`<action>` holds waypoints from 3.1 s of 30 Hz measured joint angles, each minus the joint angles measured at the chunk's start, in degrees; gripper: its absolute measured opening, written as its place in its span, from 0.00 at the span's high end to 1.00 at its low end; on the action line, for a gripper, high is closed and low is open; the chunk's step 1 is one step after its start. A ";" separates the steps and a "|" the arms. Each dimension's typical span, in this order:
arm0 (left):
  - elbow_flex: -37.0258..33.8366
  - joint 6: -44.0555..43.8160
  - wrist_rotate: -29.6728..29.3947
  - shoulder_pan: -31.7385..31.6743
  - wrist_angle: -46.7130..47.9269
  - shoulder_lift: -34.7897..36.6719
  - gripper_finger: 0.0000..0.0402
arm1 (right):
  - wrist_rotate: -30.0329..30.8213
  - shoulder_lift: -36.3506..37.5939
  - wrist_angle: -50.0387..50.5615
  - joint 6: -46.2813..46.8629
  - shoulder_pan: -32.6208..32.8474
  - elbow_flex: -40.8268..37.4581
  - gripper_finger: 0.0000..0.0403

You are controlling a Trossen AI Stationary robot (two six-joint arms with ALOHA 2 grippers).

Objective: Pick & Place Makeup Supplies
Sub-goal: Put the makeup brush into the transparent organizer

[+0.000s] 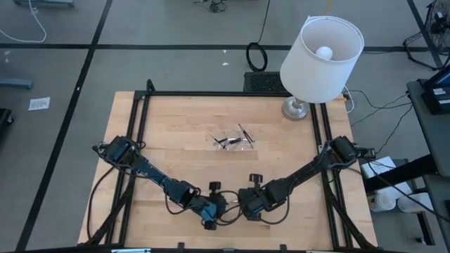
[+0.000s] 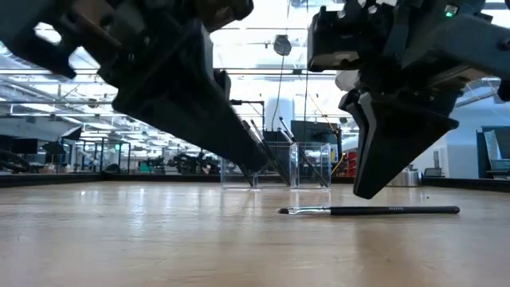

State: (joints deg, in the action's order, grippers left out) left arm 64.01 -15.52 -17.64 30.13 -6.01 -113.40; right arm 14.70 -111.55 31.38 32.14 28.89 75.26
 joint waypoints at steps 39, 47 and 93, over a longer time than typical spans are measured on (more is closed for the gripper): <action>0.15 -0.79 5.97 -6.75 -5.71 -5.79 0.67 | -0.98 -0.04 -5.36 -0.92 -0.55 -4.90 1.00; 0.07 1.90 3.56 -5.95 -5.58 -5.88 0.67 | -1.13 0.04 -8.51 0.23 -0.55 -7.78 1.00; 0.18 6.77 -5.05 -3.16 18.66 10.12 1.00 | 2.57 4.30 -12.84 0.99 0.06 -11.85 1.00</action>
State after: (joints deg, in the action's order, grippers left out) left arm 64.19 -8.75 -22.68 26.97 12.66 -103.28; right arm 17.27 -107.25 18.55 33.13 28.95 63.42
